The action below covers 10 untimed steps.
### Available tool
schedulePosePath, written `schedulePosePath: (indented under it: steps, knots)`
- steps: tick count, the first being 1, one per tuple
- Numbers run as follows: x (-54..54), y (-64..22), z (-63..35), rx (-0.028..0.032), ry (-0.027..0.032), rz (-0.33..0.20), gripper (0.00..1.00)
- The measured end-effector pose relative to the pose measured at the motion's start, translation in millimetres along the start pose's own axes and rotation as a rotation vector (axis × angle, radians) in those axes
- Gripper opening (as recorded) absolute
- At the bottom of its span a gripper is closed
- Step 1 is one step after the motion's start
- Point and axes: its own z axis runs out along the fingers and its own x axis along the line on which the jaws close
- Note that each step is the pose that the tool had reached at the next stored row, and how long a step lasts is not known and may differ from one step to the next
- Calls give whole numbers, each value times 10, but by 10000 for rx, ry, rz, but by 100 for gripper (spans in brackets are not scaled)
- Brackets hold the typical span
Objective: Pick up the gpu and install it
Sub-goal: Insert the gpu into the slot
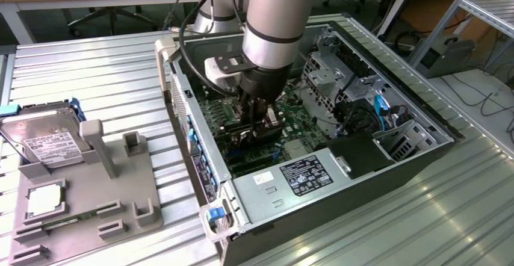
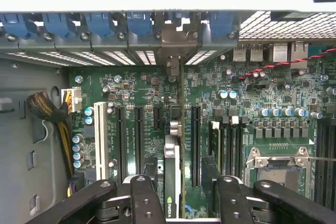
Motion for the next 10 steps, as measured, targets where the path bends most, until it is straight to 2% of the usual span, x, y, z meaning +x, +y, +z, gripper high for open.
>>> schedulePosePath:
  steps: [10]
  knots:
    - [27,-2,-1,0,1,1,47]
